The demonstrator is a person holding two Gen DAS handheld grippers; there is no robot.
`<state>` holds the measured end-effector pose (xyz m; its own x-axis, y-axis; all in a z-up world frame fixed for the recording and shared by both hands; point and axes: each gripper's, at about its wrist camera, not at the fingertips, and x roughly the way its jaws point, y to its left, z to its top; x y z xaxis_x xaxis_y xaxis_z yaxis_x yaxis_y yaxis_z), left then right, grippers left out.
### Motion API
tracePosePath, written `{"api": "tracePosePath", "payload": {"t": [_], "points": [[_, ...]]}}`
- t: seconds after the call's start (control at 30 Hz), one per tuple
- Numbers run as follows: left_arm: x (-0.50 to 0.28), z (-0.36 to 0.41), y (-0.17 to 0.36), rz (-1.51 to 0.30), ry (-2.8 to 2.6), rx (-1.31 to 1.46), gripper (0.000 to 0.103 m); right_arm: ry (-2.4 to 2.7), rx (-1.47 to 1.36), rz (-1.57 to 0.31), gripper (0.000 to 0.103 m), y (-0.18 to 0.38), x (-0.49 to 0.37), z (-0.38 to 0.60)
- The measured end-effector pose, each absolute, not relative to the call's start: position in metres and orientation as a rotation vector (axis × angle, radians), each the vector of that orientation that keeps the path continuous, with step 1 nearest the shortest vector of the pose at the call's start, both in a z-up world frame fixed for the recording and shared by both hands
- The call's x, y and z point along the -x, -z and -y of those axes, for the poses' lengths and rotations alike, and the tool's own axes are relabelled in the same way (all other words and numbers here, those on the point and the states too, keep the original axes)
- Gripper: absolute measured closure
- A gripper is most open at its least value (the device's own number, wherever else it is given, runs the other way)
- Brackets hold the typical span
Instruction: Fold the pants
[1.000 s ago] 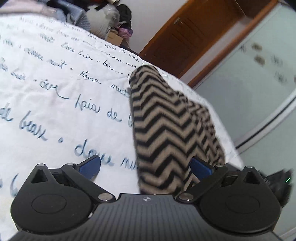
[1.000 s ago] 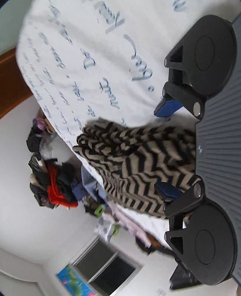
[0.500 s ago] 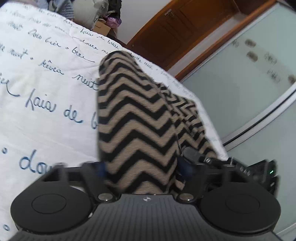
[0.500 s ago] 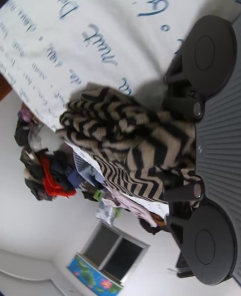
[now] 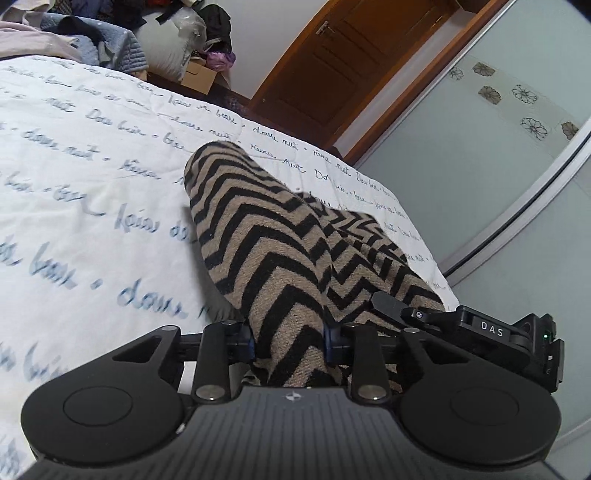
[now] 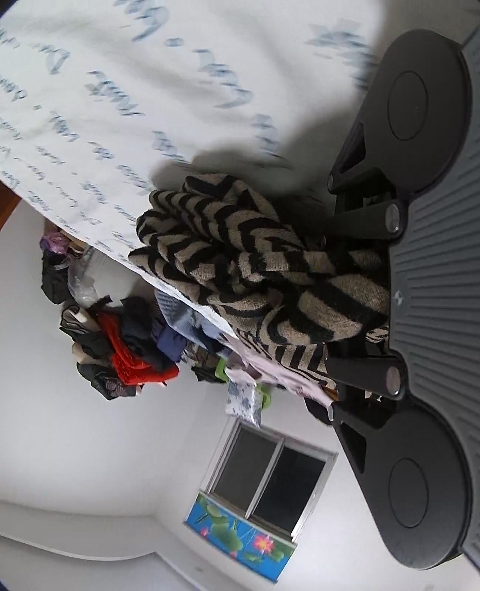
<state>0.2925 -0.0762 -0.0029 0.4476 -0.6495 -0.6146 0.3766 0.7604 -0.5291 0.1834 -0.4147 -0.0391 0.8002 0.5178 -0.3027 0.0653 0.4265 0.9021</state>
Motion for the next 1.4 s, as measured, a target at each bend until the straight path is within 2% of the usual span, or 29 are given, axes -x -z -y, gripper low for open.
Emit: {"api": "tracePosePath", "payload": {"t": [0.33, 0.4, 0.43, 0.47, 0.53, 0.57, 0.6, 0.67, 0.77, 0.83, 0.87, 0.9, 0.93, 0.97, 1.07, 1.23, 1.4], "points": [[-0.239, 0.016, -0.024, -1.015, 0.649, 0.396, 0.07, -0.396, -1.277, -0.646, 0.079, 0.042, -0.125, 0.375], [-0.232, 0.006, -0.025, -1.031, 0.654, 0.415, 0.068, -0.405, -1.268, -0.669, 0.077, 0.041, -0.117, 0.372], [-0.231, 0.004, -0.022, -1.028, 0.644, 0.404, 0.063, -0.402, -1.239, -0.686, 0.076, 0.041, -0.117, 0.374], [-0.229, 0.002, -0.018, -1.027, 0.622, 0.395, 0.061, -0.392, -1.185, -0.707, 0.073, 0.039, -0.119, 0.372], [-0.225, 0.001, -0.006, -1.054, 0.575, 0.384, 0.06, -0.331, -1.065, -0.751, 0.057, 0.037, -0.12, 0.371], [-0.223, 0.0, 0.002, -1.077, 0.569, 0.389, 0.056, -0.309, -1.047, -0.765, 0.034, 0.039, -0.117, 0.373], [-0.219, -0.003, 0.009, -1.087, 0.568, 0.403, 0.052, -0.307, -1.052, -0.77, 0.021, 0.042, -0.112, 0.376], [-0.208, -0.012, 0.02, -1.089, 0.58, 0.444, 0.04, -0.342, -1.08, -0.756, 0.023, 0.049, -0.096, 0.382], [-0.191, -0.025, 0.036, -1.109, 0.613, 0.521, 0.037, -0.392, -1.069, -0.768, 0.023, 0.058, -0.069, 0.385], [-0.179, -0.029, 0.042, -1.104, 0.63, 0.531, 0.042, -0.431, -1.042, -0.774, 0.023, 0.058, -0.055, 0.378], [-0.175, -0.029, 0.044, -1.107, 0.631, 0.523, 0.056, -0.432, -1.027, -0.777, 0.03, 0.057, -0.049, 0.374], [-0.173, -0.028, 0.046, -1.117, 0.625, 0.514, 0.065, -0.425, -1.006, -0.792, 0.052, 0.056, -0.047, 0.369], [-0.172, -0.027, 0.048, -1.13, 0.619, 0.506, 0.076, -0.412, -0.988, -0.819, 0.068, 0.057, -0.047, 0.365], [-0.171, -0.028, 0.047, -1.136, 0.607, 0.506, 0.083, -0.399, -0.987, -0.84, 0.08, 0.06, -0.049, 0.363], [-0.165, -0.036, 0.035, -1.137, 0.596, 0.527, 0.089, -0.378, -1.015, -0.817, 0.085, 0.061, -0.039, 0.363], [-0.145, -0.052, 0.011, -1.116, 0.576, 0.456, 0.089, -0.403, -1.048, -0.777, 0.085, 0.055, -0.004, 0.363], [-0.135, -0.057, 0.017, -1.126, 0.507, 0.302, 0.089, -0.35, -0.913, -0.865, 0.082, 0.053, 0.004, 0.362]]}}
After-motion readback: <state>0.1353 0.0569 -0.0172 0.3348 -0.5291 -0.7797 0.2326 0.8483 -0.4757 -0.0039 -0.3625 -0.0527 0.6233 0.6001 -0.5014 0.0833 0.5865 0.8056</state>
